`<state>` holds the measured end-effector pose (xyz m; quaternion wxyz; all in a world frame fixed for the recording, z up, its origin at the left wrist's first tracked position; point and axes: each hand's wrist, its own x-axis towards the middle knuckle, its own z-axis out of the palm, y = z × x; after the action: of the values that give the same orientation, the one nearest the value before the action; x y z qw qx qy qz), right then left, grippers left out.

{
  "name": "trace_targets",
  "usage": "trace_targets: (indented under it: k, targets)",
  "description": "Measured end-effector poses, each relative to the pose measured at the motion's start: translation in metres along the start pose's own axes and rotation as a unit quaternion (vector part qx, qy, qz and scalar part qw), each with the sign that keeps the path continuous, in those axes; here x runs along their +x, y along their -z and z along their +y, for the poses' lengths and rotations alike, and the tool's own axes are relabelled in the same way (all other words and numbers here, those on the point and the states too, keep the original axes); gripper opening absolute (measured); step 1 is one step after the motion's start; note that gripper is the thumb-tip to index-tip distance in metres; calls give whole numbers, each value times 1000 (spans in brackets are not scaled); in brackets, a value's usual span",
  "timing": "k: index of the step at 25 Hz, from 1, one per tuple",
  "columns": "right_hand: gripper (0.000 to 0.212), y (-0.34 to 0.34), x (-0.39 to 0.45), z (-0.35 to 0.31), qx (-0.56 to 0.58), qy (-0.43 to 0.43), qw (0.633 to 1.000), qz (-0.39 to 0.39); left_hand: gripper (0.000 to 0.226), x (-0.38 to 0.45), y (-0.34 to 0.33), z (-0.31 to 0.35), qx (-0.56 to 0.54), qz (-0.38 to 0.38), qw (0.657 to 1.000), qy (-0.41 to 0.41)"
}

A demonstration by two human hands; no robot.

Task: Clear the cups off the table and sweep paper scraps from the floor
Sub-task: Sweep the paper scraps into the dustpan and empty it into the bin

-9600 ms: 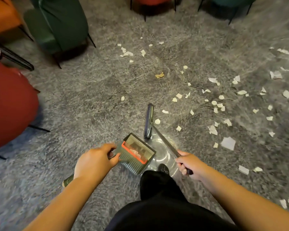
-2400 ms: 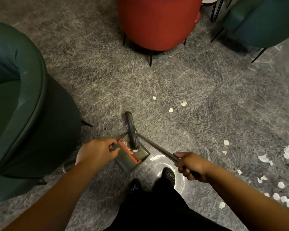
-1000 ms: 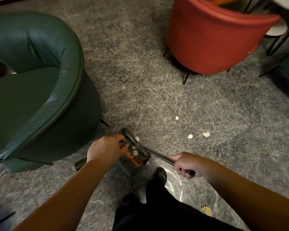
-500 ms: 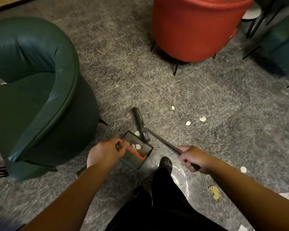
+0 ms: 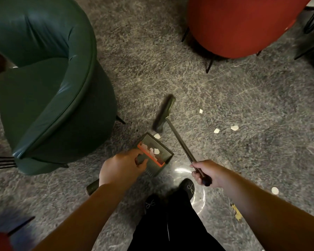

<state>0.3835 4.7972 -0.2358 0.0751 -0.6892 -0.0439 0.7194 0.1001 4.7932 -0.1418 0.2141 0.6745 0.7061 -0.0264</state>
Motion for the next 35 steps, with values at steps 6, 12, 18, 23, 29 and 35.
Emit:
trace_targets:
  k: [6,12,18,23,29,35]
  targets:
    - [21,5,27,14,-134,40,986,90,24,-1,3,3,-25,18,999,9]
    - [56,32,8,56,-288,88,947,114,24,-2,-1,9,-16,28,999,3]
    - [45,59,-41,93,-244,96,964,47,21,-5,-1,15,9,29,999,11]
    - [50,55,-63,87,-177,130,973,71,26,-6,5,16,5,6,1000,12]
    - [47,67,-84,70,-86,157,977,115,34,1,20,39,-16,37,999,-30]
    - [31,105,-89,50,-13,167,976,138,34,39,33,102,-6,53,994,-94]
